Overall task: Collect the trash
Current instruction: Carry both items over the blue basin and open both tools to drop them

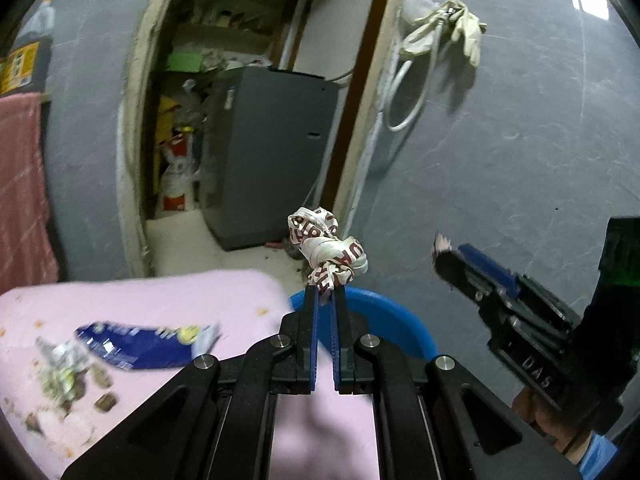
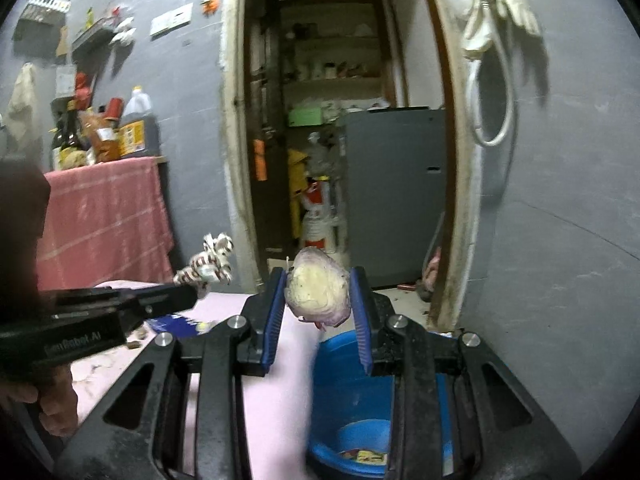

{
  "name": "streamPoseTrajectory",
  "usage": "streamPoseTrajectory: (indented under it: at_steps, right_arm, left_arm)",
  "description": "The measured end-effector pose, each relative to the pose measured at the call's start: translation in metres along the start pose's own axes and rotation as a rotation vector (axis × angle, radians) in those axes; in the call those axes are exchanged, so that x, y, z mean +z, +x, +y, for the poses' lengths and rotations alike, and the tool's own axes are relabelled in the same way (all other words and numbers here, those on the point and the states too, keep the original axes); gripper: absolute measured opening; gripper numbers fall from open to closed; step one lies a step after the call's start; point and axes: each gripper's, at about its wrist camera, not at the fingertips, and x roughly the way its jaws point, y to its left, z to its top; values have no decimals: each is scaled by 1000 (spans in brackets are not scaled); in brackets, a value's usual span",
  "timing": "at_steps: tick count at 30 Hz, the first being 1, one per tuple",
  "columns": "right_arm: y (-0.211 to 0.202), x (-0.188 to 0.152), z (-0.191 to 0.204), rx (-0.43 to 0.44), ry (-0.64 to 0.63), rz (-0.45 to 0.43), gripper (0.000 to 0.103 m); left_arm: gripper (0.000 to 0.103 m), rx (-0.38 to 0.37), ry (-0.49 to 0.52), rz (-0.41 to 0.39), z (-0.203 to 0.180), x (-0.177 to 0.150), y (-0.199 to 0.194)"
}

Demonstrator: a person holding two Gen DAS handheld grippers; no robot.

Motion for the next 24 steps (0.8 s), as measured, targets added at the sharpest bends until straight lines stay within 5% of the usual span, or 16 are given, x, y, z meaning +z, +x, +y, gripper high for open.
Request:
streamPoseTrajectory:
  at_steps: [8,15,24]
  right_arm:
    - [10,-9,-47,-50,63,27,32]
    - [33,-30,-81,-50,157,126,32]
    - [57,-65,-102,-43,246,266,36]
  left_arm:
    - [4,-32,30,37,-28,12,52]
    - [4,-21,-8,223,-35,3,108]
    - [5,13,-19,348,-33,-22,132]
